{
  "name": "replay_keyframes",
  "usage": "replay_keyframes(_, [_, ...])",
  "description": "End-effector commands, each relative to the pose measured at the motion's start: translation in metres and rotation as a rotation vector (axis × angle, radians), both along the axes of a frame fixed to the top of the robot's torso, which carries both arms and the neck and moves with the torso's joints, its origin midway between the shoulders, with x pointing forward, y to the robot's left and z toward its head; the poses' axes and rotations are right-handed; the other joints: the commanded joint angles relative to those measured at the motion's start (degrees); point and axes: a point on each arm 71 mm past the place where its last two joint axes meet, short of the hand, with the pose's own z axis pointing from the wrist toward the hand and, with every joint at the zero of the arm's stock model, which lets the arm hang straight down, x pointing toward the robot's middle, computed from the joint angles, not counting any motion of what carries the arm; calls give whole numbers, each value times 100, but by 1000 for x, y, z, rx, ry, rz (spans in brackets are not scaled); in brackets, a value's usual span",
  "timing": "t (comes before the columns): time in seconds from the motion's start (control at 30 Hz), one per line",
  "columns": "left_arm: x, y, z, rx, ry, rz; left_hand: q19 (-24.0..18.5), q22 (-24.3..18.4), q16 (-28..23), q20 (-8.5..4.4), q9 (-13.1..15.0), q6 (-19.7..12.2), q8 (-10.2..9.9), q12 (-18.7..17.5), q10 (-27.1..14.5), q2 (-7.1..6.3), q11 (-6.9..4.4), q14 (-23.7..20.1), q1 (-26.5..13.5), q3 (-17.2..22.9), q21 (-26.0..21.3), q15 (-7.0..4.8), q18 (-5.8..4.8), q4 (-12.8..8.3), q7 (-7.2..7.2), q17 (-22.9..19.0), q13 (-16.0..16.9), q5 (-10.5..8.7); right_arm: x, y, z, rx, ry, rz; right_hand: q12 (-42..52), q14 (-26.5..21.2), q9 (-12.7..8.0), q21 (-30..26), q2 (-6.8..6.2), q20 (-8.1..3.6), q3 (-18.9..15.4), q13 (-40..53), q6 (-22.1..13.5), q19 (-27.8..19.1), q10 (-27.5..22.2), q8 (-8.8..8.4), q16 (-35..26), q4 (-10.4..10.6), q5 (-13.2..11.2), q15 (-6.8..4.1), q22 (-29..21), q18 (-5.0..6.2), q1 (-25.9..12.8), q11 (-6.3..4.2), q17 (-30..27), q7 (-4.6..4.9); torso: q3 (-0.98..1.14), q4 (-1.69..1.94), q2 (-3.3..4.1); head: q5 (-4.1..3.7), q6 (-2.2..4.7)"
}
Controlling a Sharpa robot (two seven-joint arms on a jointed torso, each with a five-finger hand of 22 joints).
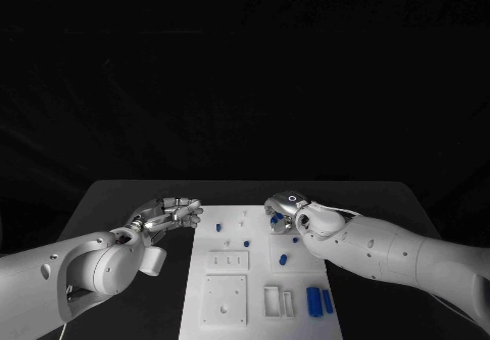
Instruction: Assemble the parts on the task board
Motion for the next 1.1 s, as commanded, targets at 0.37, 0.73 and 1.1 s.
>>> replay_keyframes(0.37, [0,-1,2,-4,-4,-15,-11,97,21,-9,-10,30,-40,-36,43,-5,9,-10,-68,-41,35,-7,106,-5,2,-9,-7,-35,-4,-10,-12,-49,47,-34,42,0,2,49,-8,-241,46,-2,17,196,-106,-22,38,11,-4,9,127,263,70,103,-22,1,3,4,32,-21,30])
replay_keyframes(0.73, [0,0,1,-4,-4,-14,-13,97,22,-9,-10,33,-42,-41,46,-6,9,-12,-66,-37,36,-7,106,-6,1,-10,-7,-37,-6,-12,-10,-39,32,-32,-2,-29,-10,52,-191,-244,71,-41,-9,177,-319,-56,68,76,-7,63,112,263,9,162,-74,25,4,13,42,-49,48])
replay_keyframes(1.1, [0,1,1,-3,-3,-12,-15,96,23,-9,-9,35,-44,-46,48,-7,9,-12,-64,-34,36,-7,107,-6,0,-12,-7,-39,-9,-13,-5,-31,13,-30,33,-40,-2,54,-220,-259,99,-31,31,180,-313,-42,98,103,-10,62,108,263,20,159,-98,11,7,9,47,-68,55])
